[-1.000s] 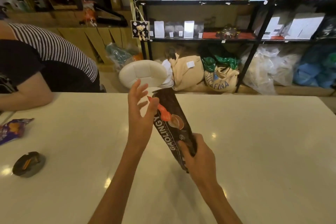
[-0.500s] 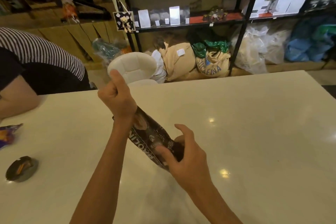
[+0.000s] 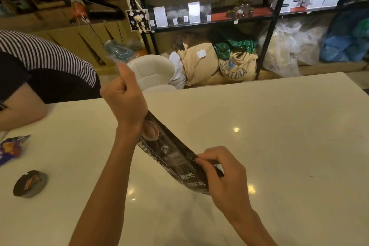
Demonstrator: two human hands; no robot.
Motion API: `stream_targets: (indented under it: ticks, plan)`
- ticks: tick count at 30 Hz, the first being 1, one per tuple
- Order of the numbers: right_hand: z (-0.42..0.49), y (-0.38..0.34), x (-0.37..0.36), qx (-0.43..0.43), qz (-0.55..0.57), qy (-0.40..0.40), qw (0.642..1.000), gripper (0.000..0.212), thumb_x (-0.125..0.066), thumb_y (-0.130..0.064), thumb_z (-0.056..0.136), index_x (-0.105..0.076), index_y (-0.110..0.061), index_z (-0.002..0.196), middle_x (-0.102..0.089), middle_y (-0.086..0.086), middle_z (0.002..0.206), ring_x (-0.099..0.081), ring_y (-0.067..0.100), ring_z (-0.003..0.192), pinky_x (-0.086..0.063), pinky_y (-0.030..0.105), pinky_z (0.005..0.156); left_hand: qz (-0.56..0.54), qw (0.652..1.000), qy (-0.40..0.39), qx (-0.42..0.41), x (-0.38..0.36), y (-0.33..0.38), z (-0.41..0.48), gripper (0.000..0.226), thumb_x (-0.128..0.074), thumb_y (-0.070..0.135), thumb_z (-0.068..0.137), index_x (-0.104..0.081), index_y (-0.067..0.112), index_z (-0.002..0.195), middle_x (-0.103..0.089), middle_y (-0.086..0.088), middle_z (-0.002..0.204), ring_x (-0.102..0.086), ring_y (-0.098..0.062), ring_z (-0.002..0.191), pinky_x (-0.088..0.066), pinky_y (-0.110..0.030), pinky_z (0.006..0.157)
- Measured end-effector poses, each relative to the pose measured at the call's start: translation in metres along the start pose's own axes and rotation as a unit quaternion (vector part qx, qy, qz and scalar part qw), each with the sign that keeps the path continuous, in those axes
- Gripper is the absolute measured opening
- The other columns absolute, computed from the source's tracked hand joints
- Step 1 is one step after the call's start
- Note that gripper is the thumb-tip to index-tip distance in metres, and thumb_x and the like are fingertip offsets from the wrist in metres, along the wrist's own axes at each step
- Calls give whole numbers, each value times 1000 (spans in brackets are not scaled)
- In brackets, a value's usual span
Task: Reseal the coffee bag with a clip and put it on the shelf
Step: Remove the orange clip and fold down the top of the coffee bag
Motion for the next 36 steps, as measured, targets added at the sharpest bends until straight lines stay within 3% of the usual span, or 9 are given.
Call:
stream_targets:
  ticks: [6,11,17,22,26,29,31,33,36]
  plan:
    - [6,9,-1,12,-84,-24,996,8,-58,-31,95,-63,-32,101,-65,-20,92,-65,7,80,-56,25,63,41,998,-49,-13,-14,18,-25,53,-46,30,102,-36,26,50,-43,12,46,-51,-3,39,-44,-9,51]
    - [14,11,-9,58,-101,-3,993,14,-59,-22,96,-70,-17,87,-70,-5,77,-63,8,68,-53,32,58,109,987,-108,-54,-26,36,-24,57,-44,36,103,-47,14,50,-57,-3,50,-64,-19,49,-52,-22,50]
    - [21,12,-29,-93,-55,-130,986,48,-41,-87,78,-56,-48,101,-71,-22,94,-71,3,81,-61,26,68,179,963,-166,-118,-44,60,-50,53,-53,20,95,-48,9,43,-52,-5,39,-51,-20,32,-41,-24,34]
    - [23,31,-33,-126,-7,-90,988,28,-54,-79,76,-62,-55,87,-74,-20,87,-74,7,70,-63,34,63,173,972,-121,-103,-46,57,-20,51,-54,23,95,-53,6,46,-63,-7,48,-53,-12,44,-54,-26,51]
    - [14,43,-21,-175,77,-106,976,8,-68,-63,79,-67,-56,83,-77,-17,81,-76,7,70,-59,20,55,159,967,-154,-124,-59,68,-29,46,-64,14,92,-56,5,48,-58,-6,46,-44,-10,43,-40,-18,51]
    - [13,50,-11,-221,128,-59,965,13,-63,-53,79,-72,-45,83,-80,-8,79,-77,13,69,-57,17,55,157,964,-170,-130,-50,64,-24,31,-55,35,95,-72,9,93,-71,-8,88,-59,-19,81,-40,-31,84]
    - [14,55,-7,-241,150,-18,959,20,-62,-52,80,-72,-36,86,-80,-5,83,-78,16,72,-59,19,56,151,969,-195,-18,-25,39,-37,58,-58,47,89,-49,18,138,-58,-8,131,-51,-23,121,-31,-33,104]
    - [17,55,-7,-236,156,-2,959,19,-62,-51,83,-73,-35,88,-81,-4,85,-78,17,75,-59,20,58,49,940,-281,186,0,12,-83,78,-65,52,83,-29,30,149,-44,0,149,-44,-17,135,-33,-35,110]
    - [19,51,-18,-233,166,-33,958,19,-65,-51,87,-74,-36,94,-81,0,92,-78,21,83,-62,26,64,-122,844,-311,419,22,-11,-153,35,-66,31,92,-60,28,127,-74,2,116,-71,-19,107,-59,-27,82]
Point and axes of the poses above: each hand's wrist, its own z-axis towards the middle knuckle, its own x-axis out of the back of the hand, y = z × x, the point moved 4 cm from there along z, towards the middle knuckle
